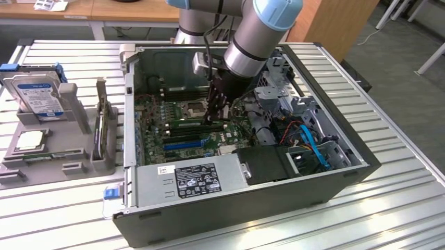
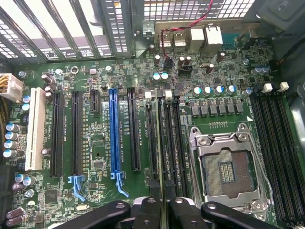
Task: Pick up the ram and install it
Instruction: 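Insert the ram into the slot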
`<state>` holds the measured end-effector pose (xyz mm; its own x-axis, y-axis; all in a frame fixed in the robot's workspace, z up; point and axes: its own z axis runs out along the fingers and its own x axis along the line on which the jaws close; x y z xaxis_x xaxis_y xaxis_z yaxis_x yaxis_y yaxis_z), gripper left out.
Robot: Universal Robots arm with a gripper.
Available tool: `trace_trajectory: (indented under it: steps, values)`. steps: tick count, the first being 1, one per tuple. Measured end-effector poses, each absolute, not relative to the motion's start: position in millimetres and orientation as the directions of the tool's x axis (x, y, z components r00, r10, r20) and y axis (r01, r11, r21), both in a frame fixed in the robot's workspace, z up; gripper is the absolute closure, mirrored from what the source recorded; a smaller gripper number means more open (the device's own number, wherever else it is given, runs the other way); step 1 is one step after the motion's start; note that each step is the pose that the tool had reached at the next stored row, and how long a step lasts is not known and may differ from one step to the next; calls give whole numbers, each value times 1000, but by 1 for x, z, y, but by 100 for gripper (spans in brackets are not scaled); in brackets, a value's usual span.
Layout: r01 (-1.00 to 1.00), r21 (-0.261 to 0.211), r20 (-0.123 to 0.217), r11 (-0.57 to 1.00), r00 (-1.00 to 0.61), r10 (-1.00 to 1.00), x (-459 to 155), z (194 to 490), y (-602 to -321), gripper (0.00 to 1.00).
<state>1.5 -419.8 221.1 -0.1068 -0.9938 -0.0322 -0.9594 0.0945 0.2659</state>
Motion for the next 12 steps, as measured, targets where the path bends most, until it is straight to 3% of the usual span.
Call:
trace_trajectory:
  steps: [12]
  values:
    - [-960,264,-33,94,-107,-994,1,221,-423,86]
